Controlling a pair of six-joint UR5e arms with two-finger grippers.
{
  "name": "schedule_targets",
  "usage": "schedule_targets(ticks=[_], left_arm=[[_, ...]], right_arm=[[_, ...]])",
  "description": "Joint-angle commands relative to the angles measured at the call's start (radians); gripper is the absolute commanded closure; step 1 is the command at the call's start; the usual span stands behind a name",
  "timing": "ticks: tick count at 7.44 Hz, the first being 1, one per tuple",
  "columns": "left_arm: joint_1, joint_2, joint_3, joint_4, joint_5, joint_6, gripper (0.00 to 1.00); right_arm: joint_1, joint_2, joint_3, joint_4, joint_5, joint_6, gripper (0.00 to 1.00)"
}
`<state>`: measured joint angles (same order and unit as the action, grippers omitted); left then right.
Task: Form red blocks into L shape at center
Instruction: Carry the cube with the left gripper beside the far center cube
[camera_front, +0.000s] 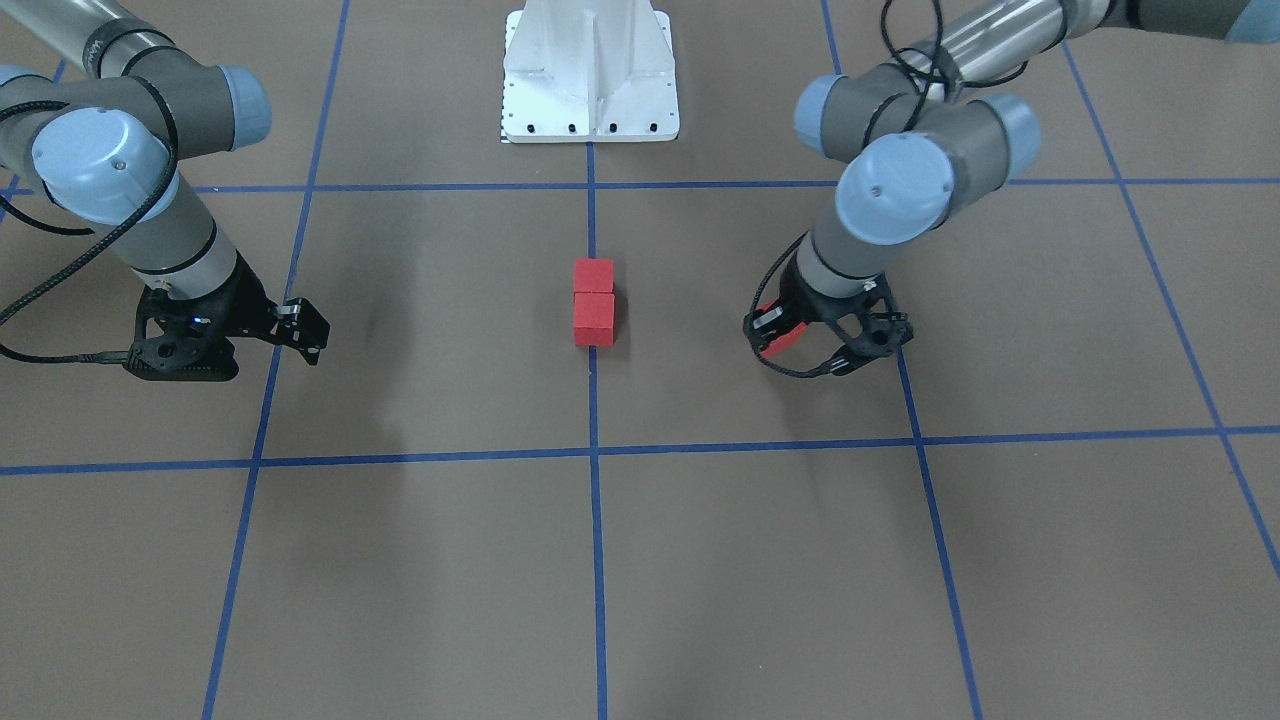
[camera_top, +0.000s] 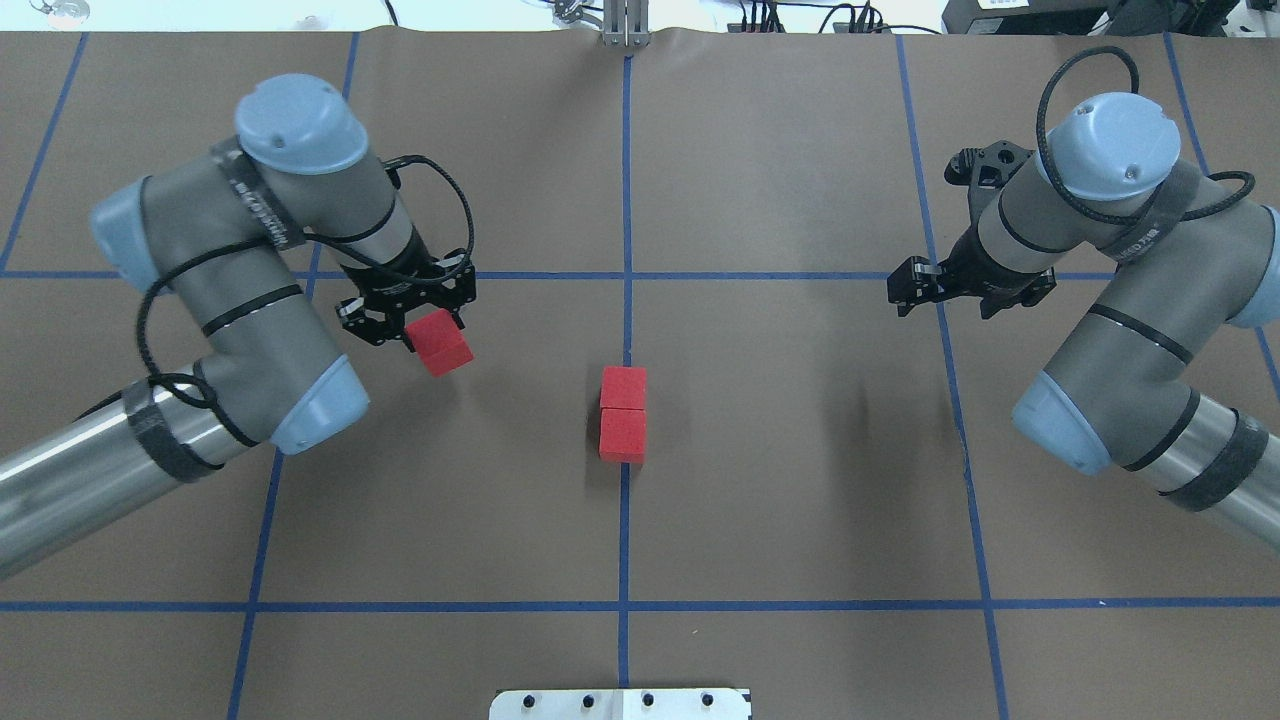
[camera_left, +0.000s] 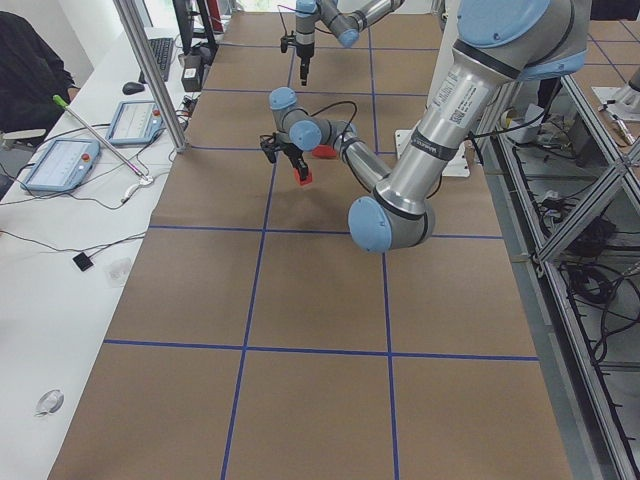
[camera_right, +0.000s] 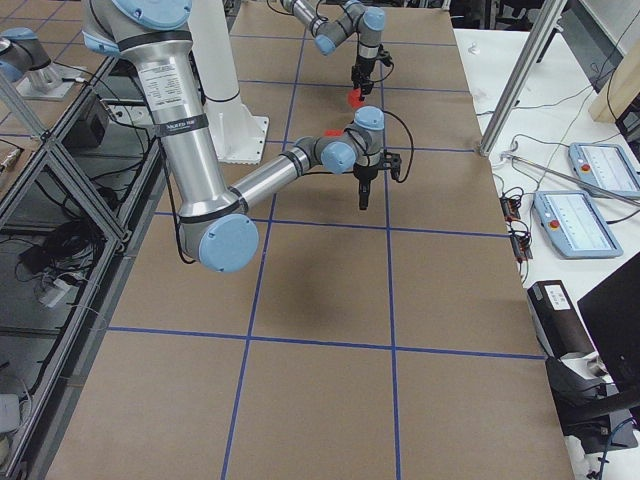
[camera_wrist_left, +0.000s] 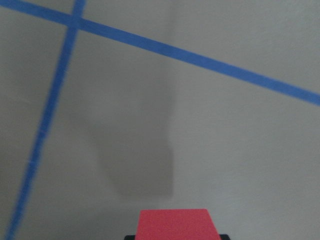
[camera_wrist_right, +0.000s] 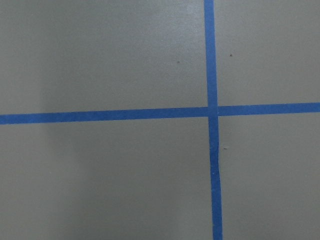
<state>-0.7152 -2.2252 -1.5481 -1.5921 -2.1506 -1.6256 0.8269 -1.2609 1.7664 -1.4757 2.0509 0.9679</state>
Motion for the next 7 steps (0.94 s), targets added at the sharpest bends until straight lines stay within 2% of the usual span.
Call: schedule_targets(ticks=[1, 3, 4, 7], left_arm=[[0.051, -0.079, 0.056, 0.009, 0.054, -0.39, 1.0], [0.112, -0.099, 0.057, 0.007, 0.133, -0.695, 1.0], [0.126, -0.119, 0.059, 0.009, 0.144, -0.782, 1.0], [0.131, -0.134, 0.057, 0.009, 0.146, -0.88, 1.0]], right_arm=[[0.0, 0.0, 0.004, 0.0, -0.006, 0.0, 0.0], [0.0, 0.0, 0.005, 0.0, -0.006, 0.002, 0.0], [0.0, 0.0, 0.005, 0.0, -0.006, 0.002, 0.0], [0.0, -0.003, 0.002, 0.0, -0.006, 0.002, 0.0]])
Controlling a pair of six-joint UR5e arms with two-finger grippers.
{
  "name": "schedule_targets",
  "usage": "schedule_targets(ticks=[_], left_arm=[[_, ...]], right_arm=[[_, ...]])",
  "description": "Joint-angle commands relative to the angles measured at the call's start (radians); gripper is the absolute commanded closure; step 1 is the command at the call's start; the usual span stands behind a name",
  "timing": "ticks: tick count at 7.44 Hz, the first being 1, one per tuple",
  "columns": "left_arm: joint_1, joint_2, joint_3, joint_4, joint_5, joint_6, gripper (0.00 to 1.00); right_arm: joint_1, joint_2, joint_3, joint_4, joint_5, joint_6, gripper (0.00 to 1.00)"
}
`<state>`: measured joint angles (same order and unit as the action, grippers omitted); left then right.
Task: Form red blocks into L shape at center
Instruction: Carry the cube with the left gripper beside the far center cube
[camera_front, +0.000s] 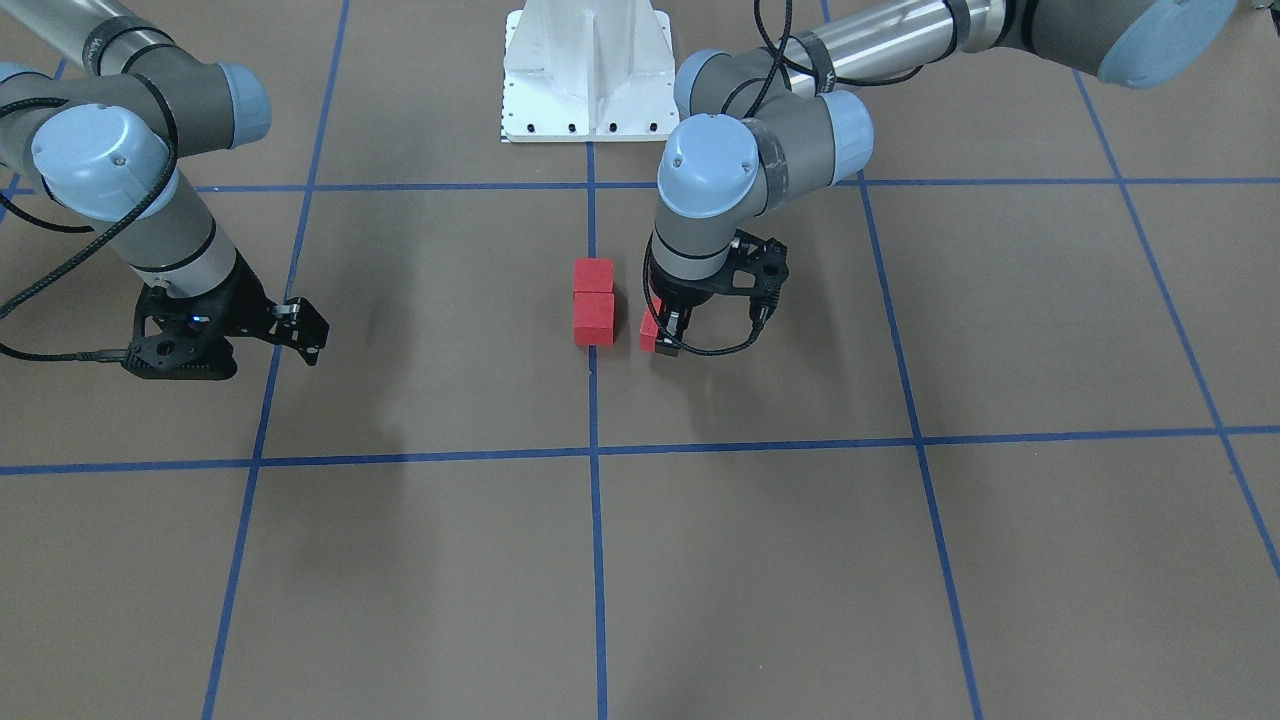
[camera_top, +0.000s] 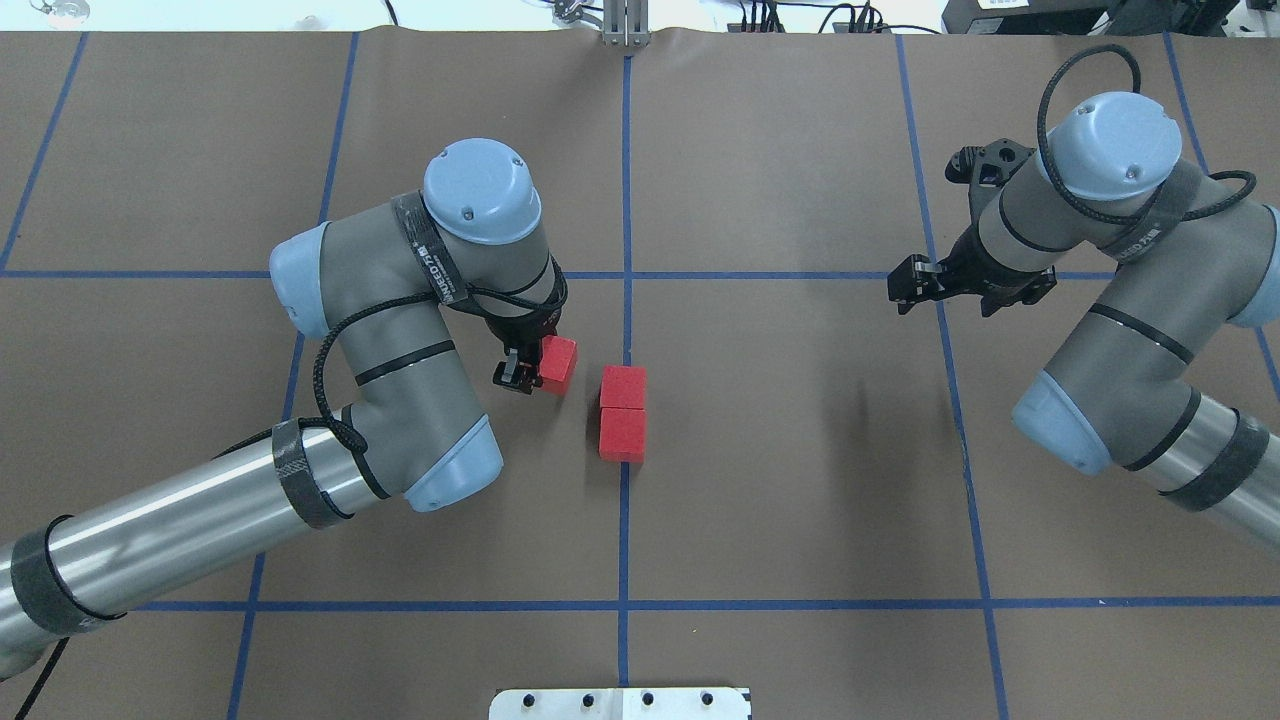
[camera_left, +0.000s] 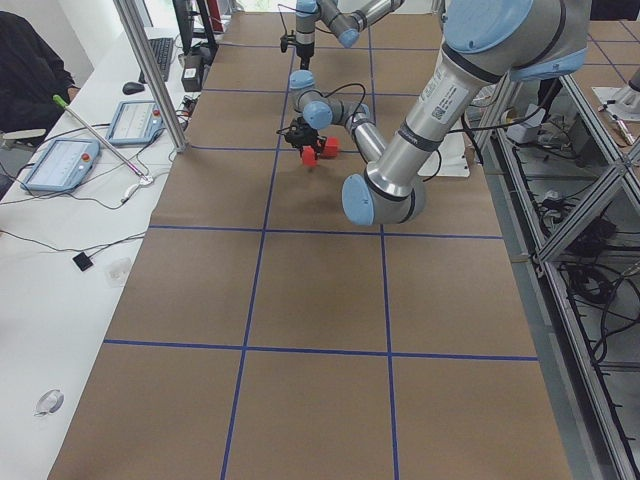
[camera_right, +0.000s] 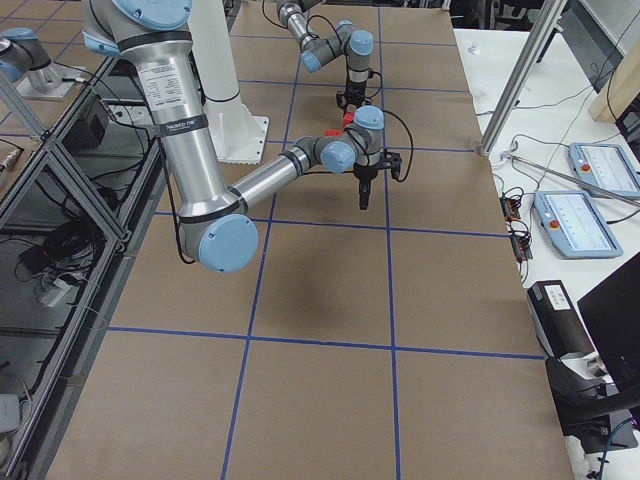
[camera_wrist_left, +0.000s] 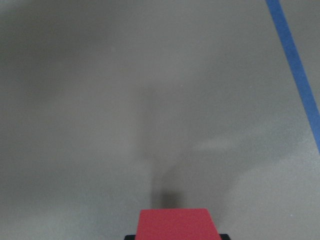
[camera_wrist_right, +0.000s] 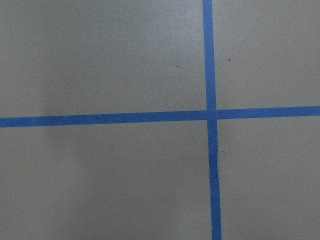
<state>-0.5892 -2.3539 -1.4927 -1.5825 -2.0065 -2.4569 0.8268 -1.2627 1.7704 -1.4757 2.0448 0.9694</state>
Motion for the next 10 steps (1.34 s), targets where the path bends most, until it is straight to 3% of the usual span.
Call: schedule_targets(ticks=[1, 10], left_arm=[[0.009, -0.008, 0.002, -0.001, 0.006, -0.057, 1.0], [0.035, -0.021, 0.012, -0.004, 0.006, -0.14, 1.0]], right_arm=[[0.0, -0.001, -0.002, 0.0, 0.0, 0.0, 0.0], [0.0, -0.004, -0.002, 0.0, 0.0, 0.0, 0.0]])
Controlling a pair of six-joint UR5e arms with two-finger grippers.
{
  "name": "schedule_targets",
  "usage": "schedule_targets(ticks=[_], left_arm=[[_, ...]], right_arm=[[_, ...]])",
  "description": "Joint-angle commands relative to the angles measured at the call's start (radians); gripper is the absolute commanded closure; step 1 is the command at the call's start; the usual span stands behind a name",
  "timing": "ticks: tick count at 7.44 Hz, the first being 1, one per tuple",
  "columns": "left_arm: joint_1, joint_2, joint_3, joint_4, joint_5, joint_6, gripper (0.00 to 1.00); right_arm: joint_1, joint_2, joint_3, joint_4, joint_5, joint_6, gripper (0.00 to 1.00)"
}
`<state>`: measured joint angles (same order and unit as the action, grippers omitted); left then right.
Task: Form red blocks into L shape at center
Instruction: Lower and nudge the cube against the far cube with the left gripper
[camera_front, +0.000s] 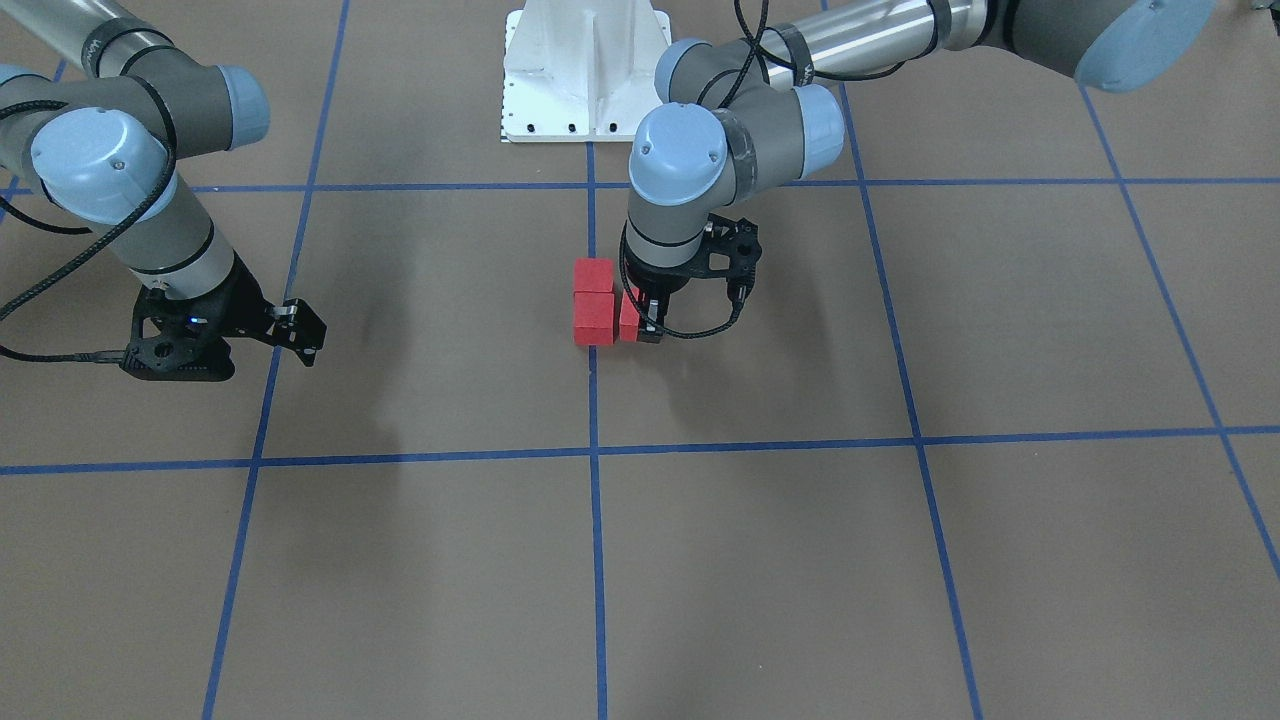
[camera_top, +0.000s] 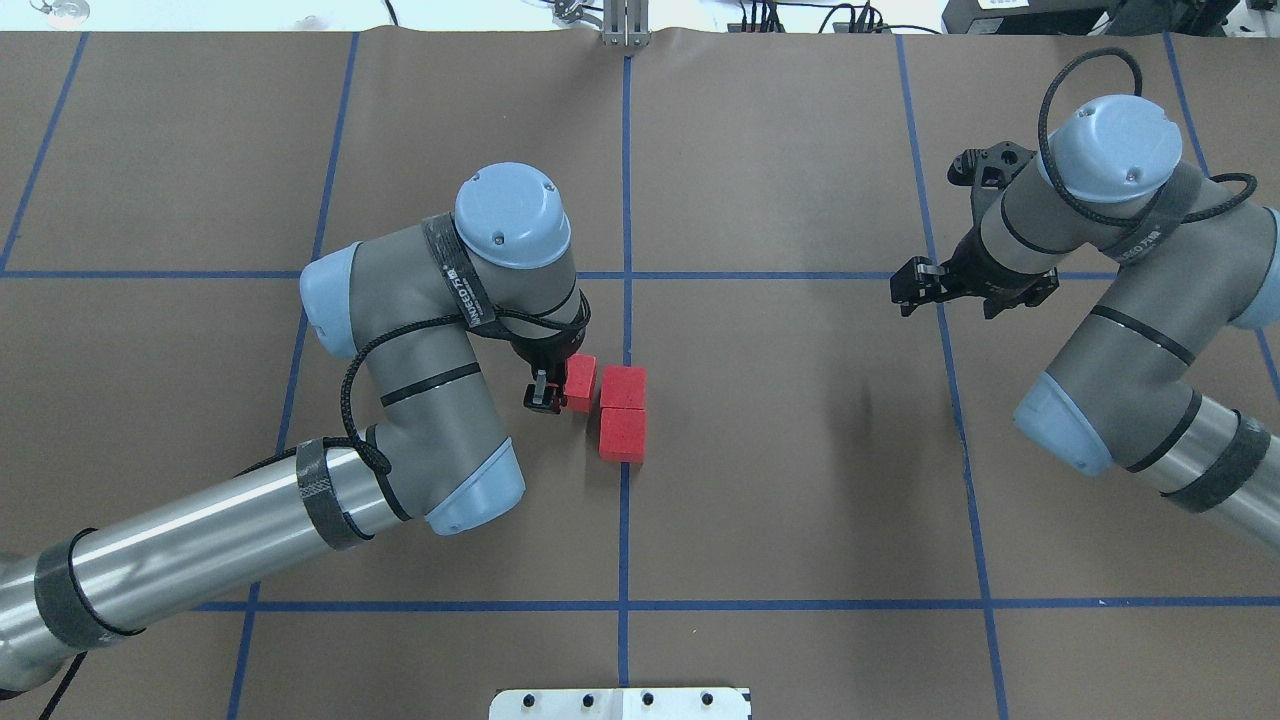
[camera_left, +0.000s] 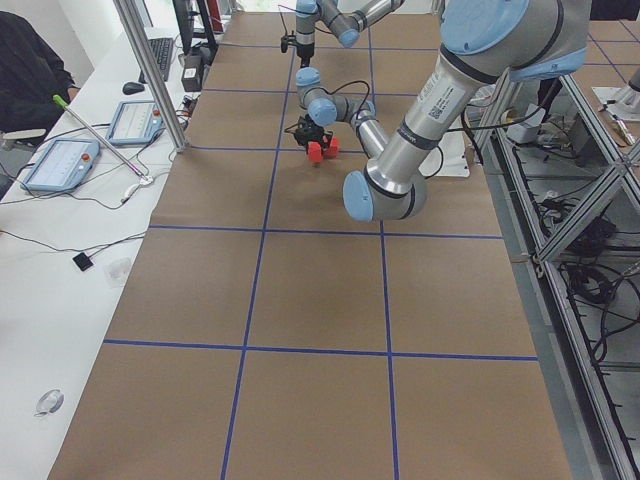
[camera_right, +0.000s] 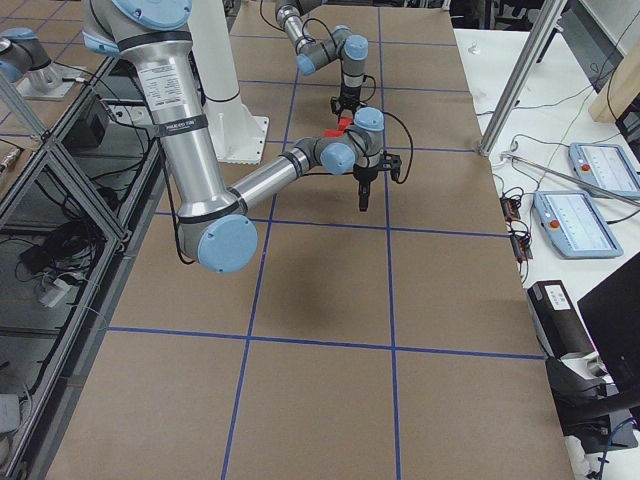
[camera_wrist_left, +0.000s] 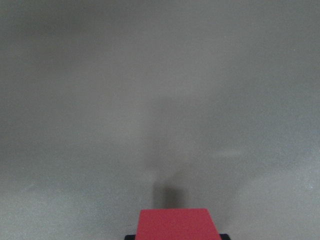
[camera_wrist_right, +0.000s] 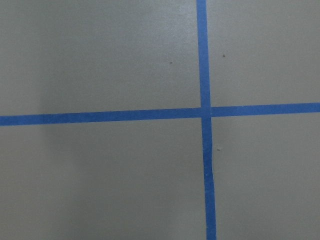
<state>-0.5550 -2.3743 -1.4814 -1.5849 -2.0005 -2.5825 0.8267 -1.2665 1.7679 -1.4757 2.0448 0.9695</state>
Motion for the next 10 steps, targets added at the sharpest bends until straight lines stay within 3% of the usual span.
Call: schedule_targets(ticks=[1, 10], left_arm=[[0.001, 0.0, 0.003, -0.001, 0.0, -0.016, 1.0], [0.003, -0.016, 0.036, -0.027, -0.001, -0.016, 1.0]], right_arm=[[0.0, -0.001, 0.001, 0.0, 0.0, 0.0, 0.0], [0.0, -0.004, 0.002, 0.0, 0.0, 0.0, 0.0]])
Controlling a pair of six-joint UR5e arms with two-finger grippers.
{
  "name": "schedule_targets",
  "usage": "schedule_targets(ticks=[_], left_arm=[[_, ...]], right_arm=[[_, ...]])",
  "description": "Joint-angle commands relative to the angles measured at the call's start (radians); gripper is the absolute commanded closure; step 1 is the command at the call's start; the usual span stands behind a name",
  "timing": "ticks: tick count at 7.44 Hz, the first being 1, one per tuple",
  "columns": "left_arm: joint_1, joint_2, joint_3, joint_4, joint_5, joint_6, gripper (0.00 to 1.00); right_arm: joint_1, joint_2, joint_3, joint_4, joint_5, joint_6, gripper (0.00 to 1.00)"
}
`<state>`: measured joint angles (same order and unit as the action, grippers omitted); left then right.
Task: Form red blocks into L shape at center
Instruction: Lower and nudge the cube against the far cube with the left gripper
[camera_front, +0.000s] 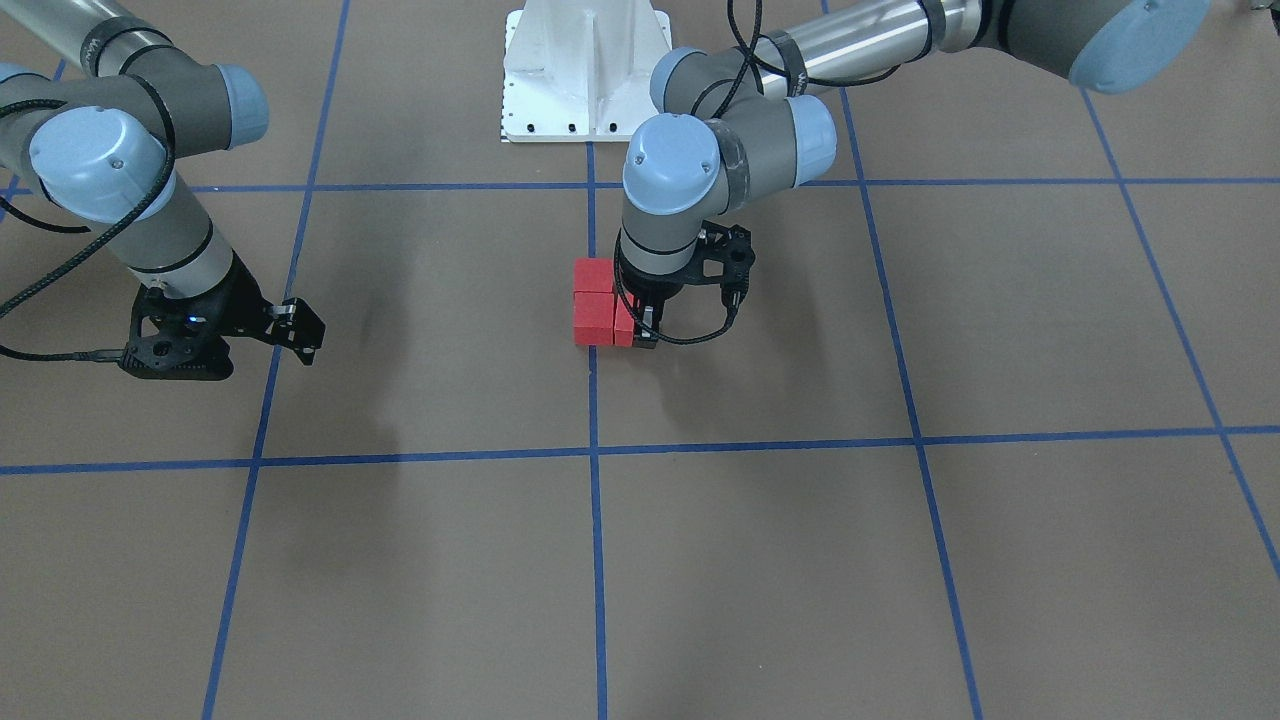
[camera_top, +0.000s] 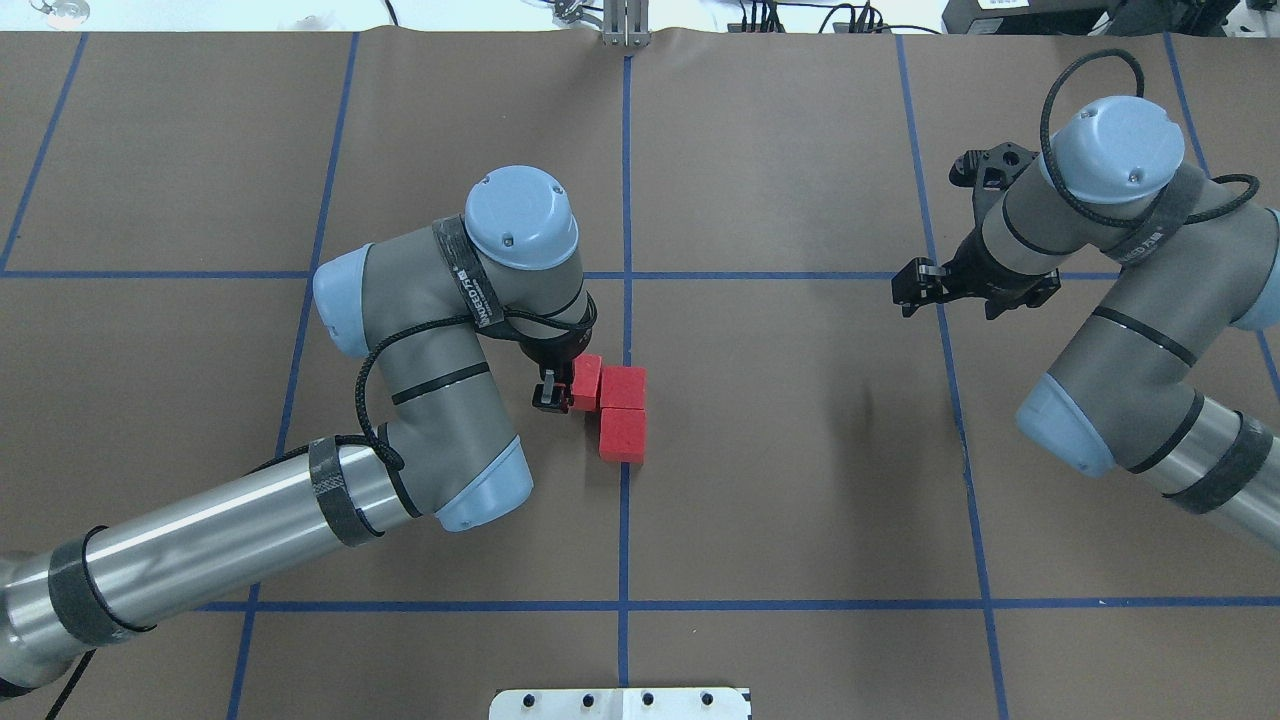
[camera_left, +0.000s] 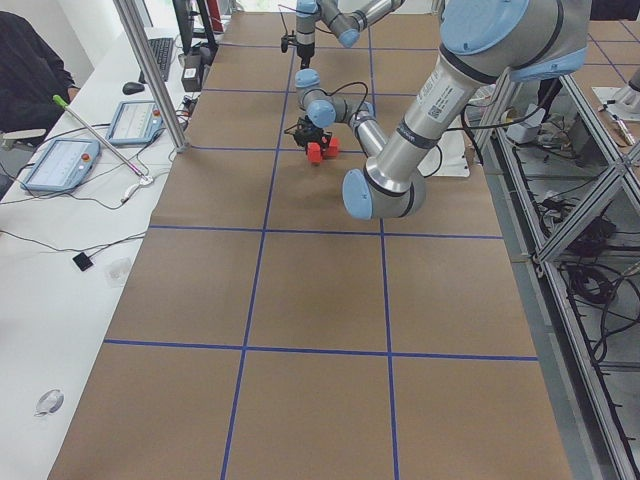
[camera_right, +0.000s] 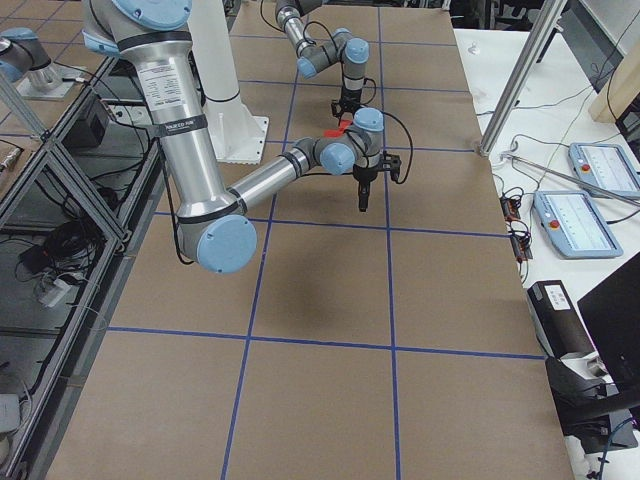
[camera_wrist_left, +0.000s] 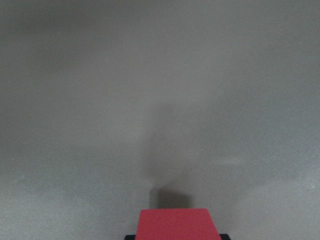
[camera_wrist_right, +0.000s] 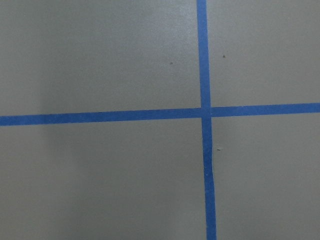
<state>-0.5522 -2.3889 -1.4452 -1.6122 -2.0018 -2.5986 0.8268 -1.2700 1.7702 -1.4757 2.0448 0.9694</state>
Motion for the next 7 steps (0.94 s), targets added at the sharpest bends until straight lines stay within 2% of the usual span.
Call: schedule_targets(ticks=[1, 2, 3, 7], left_arm=[[0.002, 0.0, 0.0, -0.005, 0.0, 0.0, 1.0], [0.002, 0.001, 0.0, -0.005, 0.0, 0.002, 1.0], [0.003, 0.001, 0.002, -0.006, 0.0, 0.002, 0.93], [0.005, 0.004, 0.0, -0.003, 0.002, -0.032, 0.93]], right_arm=[[0.0, 0.0, 0.0, 0.0, 0.0, 0.0, 0.0], [0.0, 0.0, 0.0, 0.0, 0.0, 0.0, 0.0], [0.0, 0.0, 0.0, 0.0, 0.0, 0.0, 0.0], [0.0, 0.0, 0.002, 0.0, 0.0, 0.0, 0.0]])
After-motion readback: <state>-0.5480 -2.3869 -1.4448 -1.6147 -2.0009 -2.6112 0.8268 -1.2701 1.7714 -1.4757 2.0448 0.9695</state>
